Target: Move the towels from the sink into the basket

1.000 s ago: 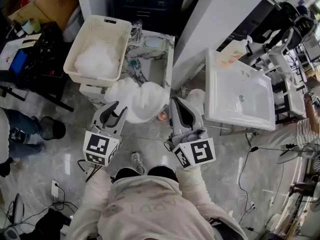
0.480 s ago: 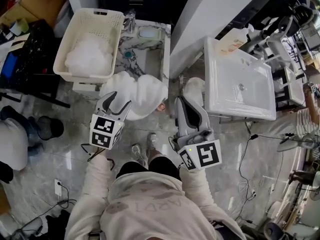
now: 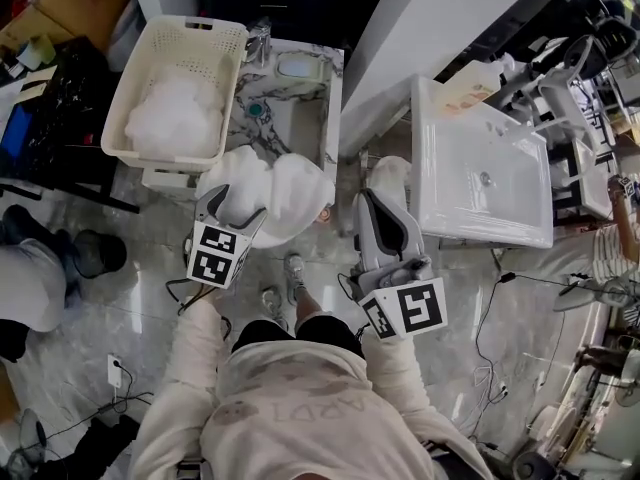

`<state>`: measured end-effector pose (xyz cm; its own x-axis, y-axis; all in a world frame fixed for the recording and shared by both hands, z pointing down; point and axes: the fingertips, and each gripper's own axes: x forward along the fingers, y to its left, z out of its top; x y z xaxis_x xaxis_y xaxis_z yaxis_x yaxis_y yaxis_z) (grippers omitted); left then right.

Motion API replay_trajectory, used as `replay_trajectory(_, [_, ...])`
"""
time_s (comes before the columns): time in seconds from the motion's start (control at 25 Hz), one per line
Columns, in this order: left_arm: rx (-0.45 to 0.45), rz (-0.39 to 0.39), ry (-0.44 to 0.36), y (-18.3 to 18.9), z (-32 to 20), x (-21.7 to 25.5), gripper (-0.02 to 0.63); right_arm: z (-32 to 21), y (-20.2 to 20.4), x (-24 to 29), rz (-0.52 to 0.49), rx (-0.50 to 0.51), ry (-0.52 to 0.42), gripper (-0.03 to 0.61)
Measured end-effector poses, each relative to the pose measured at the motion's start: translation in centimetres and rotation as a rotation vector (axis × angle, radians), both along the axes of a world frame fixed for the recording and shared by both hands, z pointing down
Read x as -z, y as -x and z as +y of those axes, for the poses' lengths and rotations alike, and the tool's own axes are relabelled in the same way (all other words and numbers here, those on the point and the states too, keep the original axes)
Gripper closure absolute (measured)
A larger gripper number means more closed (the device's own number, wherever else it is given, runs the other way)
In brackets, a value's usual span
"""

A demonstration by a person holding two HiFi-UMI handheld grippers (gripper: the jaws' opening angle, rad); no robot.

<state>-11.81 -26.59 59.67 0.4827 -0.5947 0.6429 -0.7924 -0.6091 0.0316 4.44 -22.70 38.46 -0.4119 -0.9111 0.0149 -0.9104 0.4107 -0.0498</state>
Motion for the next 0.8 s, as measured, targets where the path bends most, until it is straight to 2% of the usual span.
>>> replay_trajectory(0.32, [0.035,-0.04,0.052,-0.3,-0.4,-2.8,0.278,-1.6,-0.8,-0.5,0.0,0.01,0.011,0.568])
replay_trajectory(0.36, [0.037,-0.05,0.058,-0.3,-0.4,-2.8,0.305,-1.7,-0.9,-0.5,0.001,0.01,0.012,0.568])
replay_trajectory(0.44, [0.032,-0.059,0.072,-0.6,-0.4,-2.8,0.418,-1.9,-1.2,-0.3,0.002,0.008,0.011,0.568])
replay_trajectory(0.56, [0.051,-0.063,0.096,-0.7,-0.3,-2.8,0.482,-2.0,-1.7,0.0,0.003,0.006,0.003,0.568])
replay_trajectory(0.64, [0.089,-0.027,0.121,-0.7,-0.3,-2.3,0.502,-2.1,-1.9,0.3,0.001,0.004,-0.004,0.568])
replay_trajectory(0.8, [0.151,0.133,0.166,-1.0,-0.2,0.2,0.514,-2.2,-2.4,1.1,-0.018,0.002,-0.017,0.568])
